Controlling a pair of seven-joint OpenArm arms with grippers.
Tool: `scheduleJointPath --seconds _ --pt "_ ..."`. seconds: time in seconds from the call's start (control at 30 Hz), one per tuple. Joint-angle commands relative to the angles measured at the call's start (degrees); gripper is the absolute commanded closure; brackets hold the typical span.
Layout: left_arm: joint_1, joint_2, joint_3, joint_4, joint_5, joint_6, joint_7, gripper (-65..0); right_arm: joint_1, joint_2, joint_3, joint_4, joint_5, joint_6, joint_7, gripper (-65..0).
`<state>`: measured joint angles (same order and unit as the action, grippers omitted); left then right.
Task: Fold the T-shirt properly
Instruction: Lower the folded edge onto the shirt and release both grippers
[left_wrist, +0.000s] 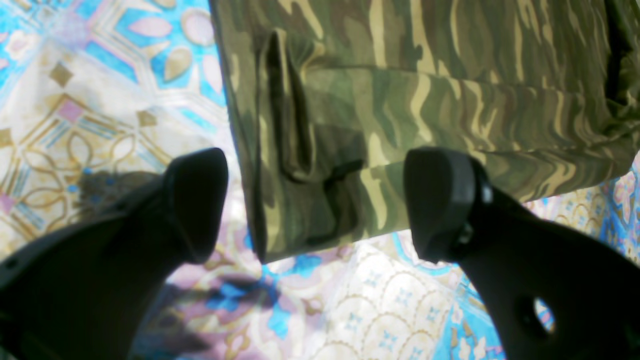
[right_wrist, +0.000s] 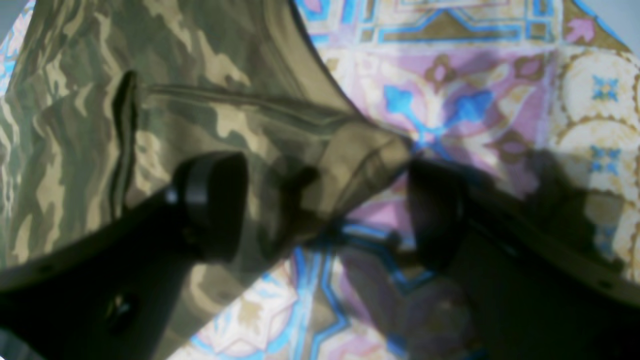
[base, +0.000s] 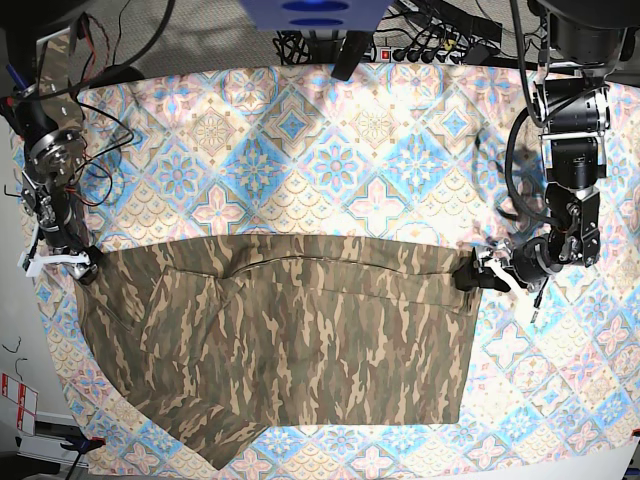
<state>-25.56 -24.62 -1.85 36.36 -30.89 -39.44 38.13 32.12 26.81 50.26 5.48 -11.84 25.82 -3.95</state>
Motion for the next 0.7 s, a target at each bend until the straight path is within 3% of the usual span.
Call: scheduleJointPath --seconds 0.0,0.1,0.43,0.57,0.67 --pt "-1.6 -0.9 -0.2 1.0 -0.9 -0.6 -1.0 -50.3 1.0 -0.9 -0.6 0.5 -0.3 1.0 -2.7 -49.4" --pt "-1.8 -0.7 0.0 0.9 -0.9 -0.6 -1.0 -50.3 1.2 -2.7 -4.4 0.5 -0.2 4.9 -3.3 -49.4" --pt "-3.1 1.1 0.1 -0.1 -0.7 -0.6 -1.4 -50.3 1.7 -3.6 -6.0 0.5 -0.2 5.3 -3.7 -49.4" --pt "-7.1 2.8 0.1 -8.4 -0.8 -0.6 -1.8 -50.3 1.6 -3.5 -6.1 0.5 -0.2 5.3 -3.9 -49.4" --pt "-9.4 2.8 0.2 -16.8 -0.7 -0.6 -5.9 -50.3 1.5 -3.5 -6.1 0.5 -0.3 6.0 -6.6 -48.9"
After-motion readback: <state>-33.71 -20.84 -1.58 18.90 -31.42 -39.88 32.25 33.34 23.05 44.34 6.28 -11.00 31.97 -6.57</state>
